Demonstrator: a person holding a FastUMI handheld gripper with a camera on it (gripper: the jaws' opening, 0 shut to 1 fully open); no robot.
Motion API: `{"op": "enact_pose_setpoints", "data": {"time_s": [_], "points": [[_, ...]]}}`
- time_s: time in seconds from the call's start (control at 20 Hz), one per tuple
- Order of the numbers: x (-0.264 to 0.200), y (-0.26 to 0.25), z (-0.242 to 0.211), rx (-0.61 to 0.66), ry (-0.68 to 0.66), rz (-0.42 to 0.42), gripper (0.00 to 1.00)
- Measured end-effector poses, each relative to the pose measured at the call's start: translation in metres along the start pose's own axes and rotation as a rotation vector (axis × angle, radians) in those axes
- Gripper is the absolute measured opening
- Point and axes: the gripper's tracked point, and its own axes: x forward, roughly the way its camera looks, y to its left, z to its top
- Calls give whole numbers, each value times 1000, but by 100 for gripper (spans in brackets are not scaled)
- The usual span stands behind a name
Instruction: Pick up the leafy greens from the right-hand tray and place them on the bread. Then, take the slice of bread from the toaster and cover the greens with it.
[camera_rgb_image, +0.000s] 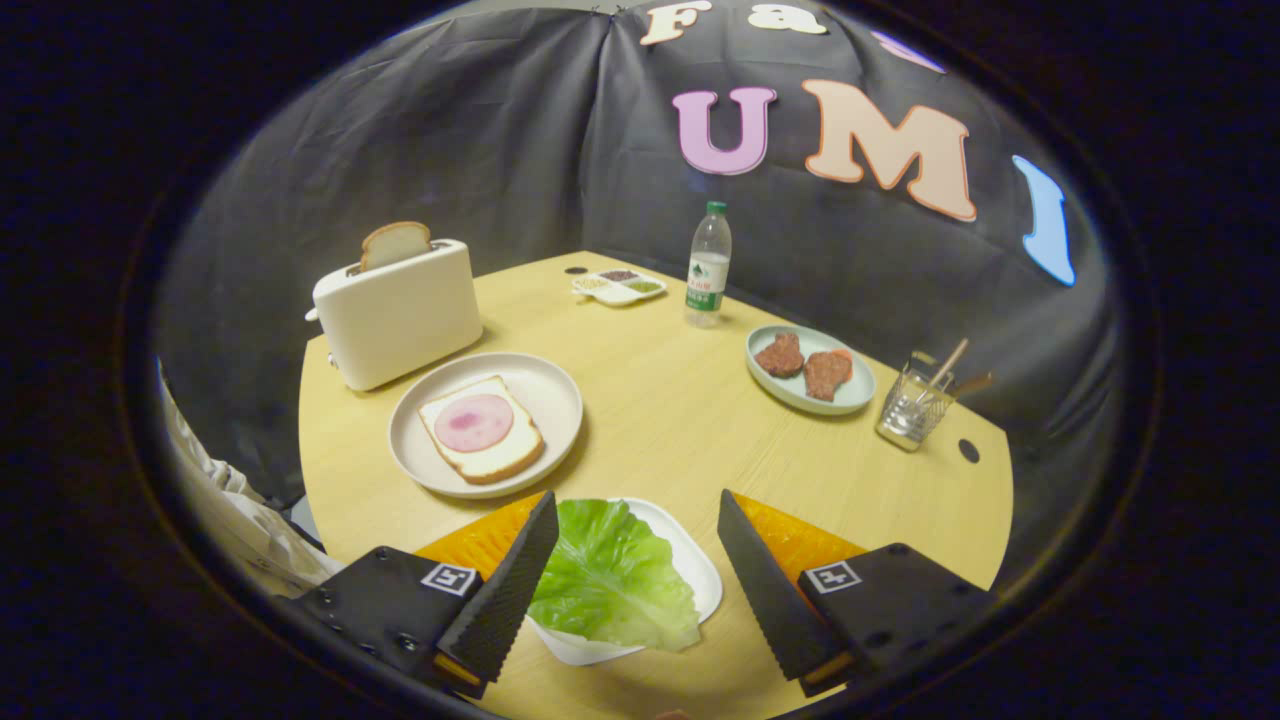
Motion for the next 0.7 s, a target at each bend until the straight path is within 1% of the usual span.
{"op": "enact_pose_setpoints", "data": {"time_s": [0.2, 0.35, 0.7], "points": [[12, 5, -36, 36, 85, 24, 100], [19, 8, -54, 61, 135, 40, 100], [32, 12, -75, 111, 194, 53, 100]]}}
